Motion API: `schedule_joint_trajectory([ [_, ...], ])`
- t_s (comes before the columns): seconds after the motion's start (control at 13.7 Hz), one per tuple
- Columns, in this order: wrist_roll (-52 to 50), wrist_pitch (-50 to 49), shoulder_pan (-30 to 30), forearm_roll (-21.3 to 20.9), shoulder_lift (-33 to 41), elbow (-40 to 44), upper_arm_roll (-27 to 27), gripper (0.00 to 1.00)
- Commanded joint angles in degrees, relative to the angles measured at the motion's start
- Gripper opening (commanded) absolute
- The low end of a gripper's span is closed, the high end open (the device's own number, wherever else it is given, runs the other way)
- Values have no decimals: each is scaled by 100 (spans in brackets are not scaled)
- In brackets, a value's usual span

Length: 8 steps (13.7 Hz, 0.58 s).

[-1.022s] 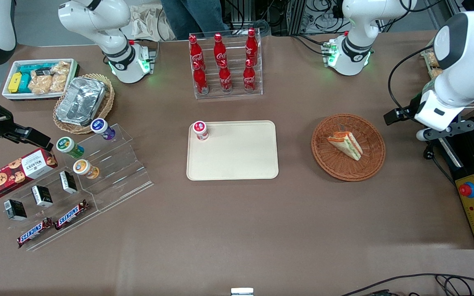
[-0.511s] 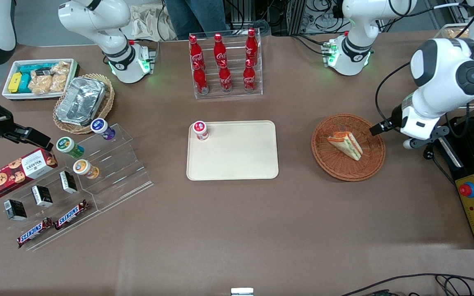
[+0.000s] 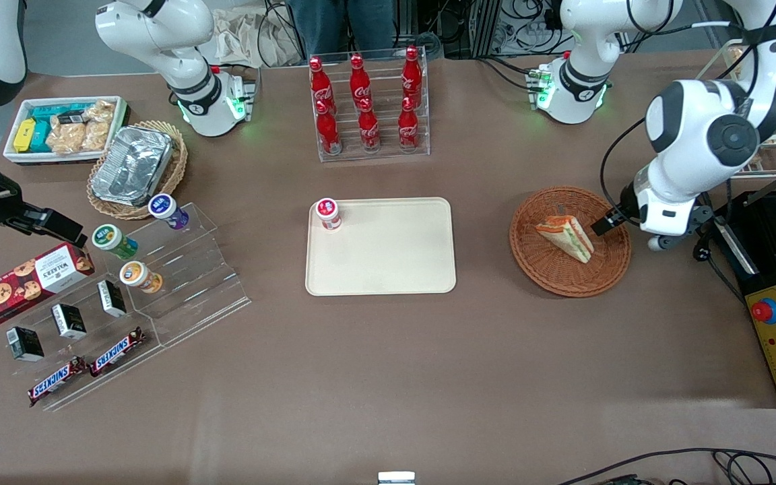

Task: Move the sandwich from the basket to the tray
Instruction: 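Move the open left gripper over the sandwich in the wicker basket, then lower the left gripper and close it on the wrapped sandwich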

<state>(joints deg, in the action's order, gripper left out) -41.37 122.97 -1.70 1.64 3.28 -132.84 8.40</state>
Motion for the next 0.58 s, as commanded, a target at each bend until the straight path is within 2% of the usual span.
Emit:
schedule_joint_trajectory([
  [0.0,-774,192,20,-330,-248,30,275,100],
  [0.29,-1408,297,20,-463,-468,65,478,100],
  [0.51,-1970,780,20,-472,-775,21,504,99],
])
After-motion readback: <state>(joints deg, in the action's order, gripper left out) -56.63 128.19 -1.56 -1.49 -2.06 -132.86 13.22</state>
